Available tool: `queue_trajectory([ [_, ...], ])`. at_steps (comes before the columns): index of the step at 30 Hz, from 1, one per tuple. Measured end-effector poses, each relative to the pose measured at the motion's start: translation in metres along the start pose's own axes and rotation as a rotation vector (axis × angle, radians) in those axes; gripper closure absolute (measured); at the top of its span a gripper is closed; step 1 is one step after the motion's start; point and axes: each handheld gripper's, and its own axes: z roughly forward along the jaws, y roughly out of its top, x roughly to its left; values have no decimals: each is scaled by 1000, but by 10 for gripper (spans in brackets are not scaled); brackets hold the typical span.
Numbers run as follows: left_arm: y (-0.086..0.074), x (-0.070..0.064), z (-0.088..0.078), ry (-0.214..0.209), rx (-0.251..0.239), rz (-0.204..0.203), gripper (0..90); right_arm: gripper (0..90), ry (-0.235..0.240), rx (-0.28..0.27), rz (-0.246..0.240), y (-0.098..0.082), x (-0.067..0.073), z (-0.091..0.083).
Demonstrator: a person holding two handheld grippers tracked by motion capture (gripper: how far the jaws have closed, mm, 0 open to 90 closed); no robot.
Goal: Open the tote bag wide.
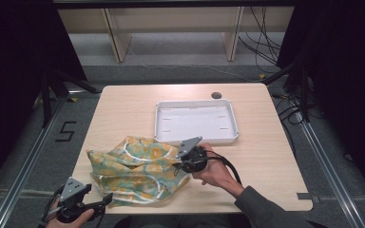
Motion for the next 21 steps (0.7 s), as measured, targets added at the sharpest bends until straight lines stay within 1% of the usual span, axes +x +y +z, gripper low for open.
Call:
queue_trajectory([
  [1,0,0,0,0,0,0,169,900,-13,6,20,-6,-1,-4],
  [2,0,-1,0,3,-1,0,169,900,-14,15,31,-11,-2,-8],
  [3,0,-1,-1,2,2,5,169,900,-25,16,23,-16,-4,-11],
  [5,0,-1,0,-1,2,8,169,900,-26,35,51,-26,-7,-18],
  [7,0,-1,0,-4,4,4,170,900,-36,41,72,-36,-10,-24],
  [8,1,-1,0,-2,3,12,170,900,-33,44,66,-40,-11,-26],
  [9,1,-1,0,-2,2,12,170,900,-38,51,86,-46,-12,-31],
  [11,0,-2,2,-9,-6,-5,170,900,-44,54,92,-55,-15,-38],
  [12,0,-2,1,-10,-1,0,170,900,-57,57,117,-60,-15,-43],
  [13,0,-2,1,-11,0,4,170,900,-60,56,107,-65,-17,-46],
  [14,1,-1,-1,-6,27,38,170,900,-59,57,119,-70,-18,-51],
  [15,1,0,-1,-10,30,46,170,900,-64,63,140,-75,-19,-56],
  [16,1,0,-1,-10,30,46,170,900,-64,63,140,-75,-19,-56],
  [17,2,-3,0,-9,7,26,170,900,-85,66,175,-86,-21,-65],
  [18,2,-3,0,-12,1,24,170,900,-88,64,177,-91,-22,-68],
  [19,2,-3,1,-19,-2,22,171,900,-103,65,198,-97,-23,-73],
  [20,2,-3,0,-14,1,25,171,900,-109,73,223,-101,-23,-77],
  [21,2,-4,1,-13,0,21,172,900,-95,62,216,-106,-25,-80],
])
